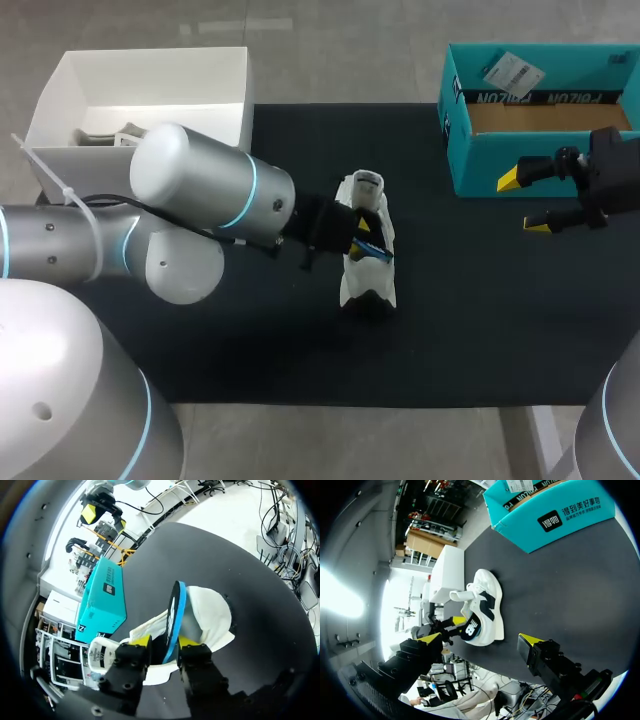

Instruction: Take the shoe out of the shoebox, open the shoe tongue, remove and reinsert the insole, then place the shoe into the shoebox

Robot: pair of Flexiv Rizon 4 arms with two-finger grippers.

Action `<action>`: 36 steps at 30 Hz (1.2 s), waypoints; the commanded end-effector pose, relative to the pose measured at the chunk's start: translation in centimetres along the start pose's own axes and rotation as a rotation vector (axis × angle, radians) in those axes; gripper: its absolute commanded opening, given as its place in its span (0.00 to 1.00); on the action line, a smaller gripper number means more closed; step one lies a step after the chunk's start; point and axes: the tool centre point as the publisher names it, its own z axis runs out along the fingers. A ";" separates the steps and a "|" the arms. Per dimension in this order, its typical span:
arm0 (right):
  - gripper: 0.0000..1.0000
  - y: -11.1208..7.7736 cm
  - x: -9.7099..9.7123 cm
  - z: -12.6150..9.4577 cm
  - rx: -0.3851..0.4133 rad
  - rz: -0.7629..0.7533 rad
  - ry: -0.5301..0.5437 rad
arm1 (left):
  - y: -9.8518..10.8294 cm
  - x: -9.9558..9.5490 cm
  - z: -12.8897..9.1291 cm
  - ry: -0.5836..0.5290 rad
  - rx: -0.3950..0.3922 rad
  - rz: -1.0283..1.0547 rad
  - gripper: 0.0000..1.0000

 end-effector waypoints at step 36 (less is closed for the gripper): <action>1.00 0.0 0.1 0.1 -0.001 0.002 -0.004 | 1.1 1.3 1.7 0.100 -0.012 0.095 0.00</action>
